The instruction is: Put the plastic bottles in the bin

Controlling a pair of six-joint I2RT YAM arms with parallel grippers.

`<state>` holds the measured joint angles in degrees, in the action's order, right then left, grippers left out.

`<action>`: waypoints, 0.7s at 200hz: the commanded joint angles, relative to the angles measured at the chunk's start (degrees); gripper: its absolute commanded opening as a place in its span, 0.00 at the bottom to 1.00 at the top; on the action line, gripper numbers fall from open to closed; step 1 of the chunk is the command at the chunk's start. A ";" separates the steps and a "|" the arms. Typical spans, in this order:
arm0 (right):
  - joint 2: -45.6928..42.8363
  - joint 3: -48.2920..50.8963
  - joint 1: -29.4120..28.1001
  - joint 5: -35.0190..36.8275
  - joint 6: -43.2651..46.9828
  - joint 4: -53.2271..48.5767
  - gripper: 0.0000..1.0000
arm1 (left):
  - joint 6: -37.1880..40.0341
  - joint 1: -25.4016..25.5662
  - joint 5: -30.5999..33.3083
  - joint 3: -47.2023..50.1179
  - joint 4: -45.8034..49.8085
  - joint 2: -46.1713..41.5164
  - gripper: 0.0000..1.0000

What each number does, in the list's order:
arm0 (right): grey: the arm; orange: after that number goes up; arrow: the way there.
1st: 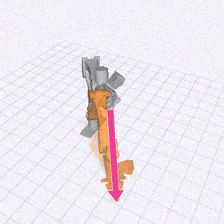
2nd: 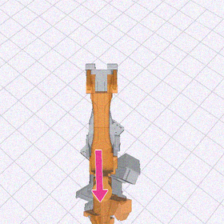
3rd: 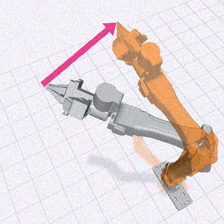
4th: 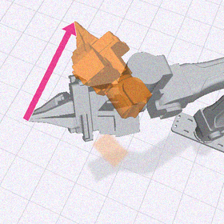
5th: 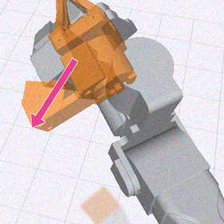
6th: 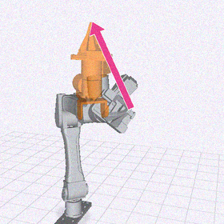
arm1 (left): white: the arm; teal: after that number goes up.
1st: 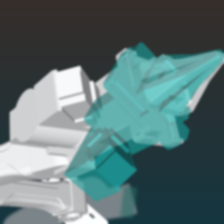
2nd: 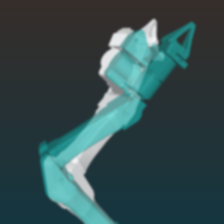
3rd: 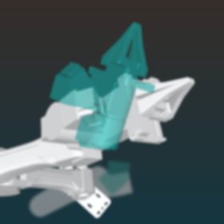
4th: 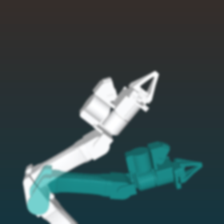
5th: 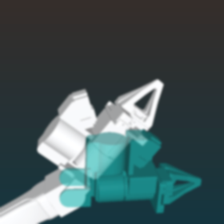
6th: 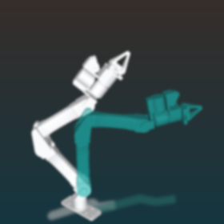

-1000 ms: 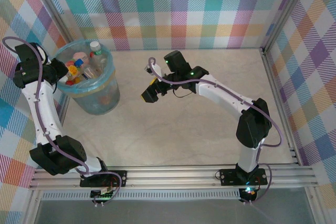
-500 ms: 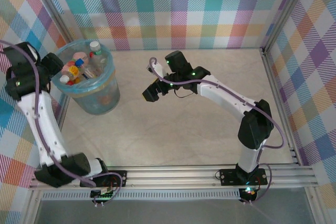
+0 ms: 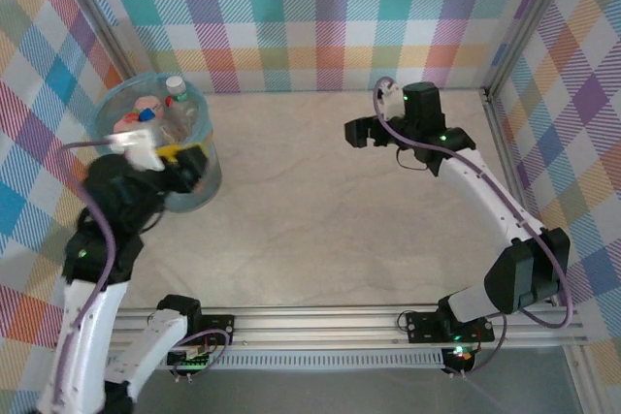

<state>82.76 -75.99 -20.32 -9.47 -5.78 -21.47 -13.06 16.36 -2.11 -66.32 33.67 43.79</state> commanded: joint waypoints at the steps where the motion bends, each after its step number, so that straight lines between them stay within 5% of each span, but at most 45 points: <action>1: -1.89 4.72 3.16 6.12 -1.01 2.79 1.00 | 4.13 19.30 18.83 4.31 -8.43 5.80 0.60; 20: -2.09 9.83 6.26 9.34 -0.60 5.37 1.00 | 10.73 28.61 28.44 7.50 -15.53 15.59 0.62; 57: -2.15 21.54 11.37 11.96 2.24 15.17 1.00 | 15.80 26.41 38.04 19.62 -35.79 22.13 0.65; 98: -0.76 33.79 12.79 13.13 6.00 30.47 1.00 | 14.75 7.64 23.54 34.51 -48.86 18.92 0.66; 140: 1.16 42.14 12.80 8.85 6.44 43.28 1.00 | 20.07 -2.30 13.48 42.33 -58.85 20.33 0.67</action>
<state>82.94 -37.56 -7.68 2.44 -1.19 9.19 3.79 18.31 19.90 -26.26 -14.57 63.18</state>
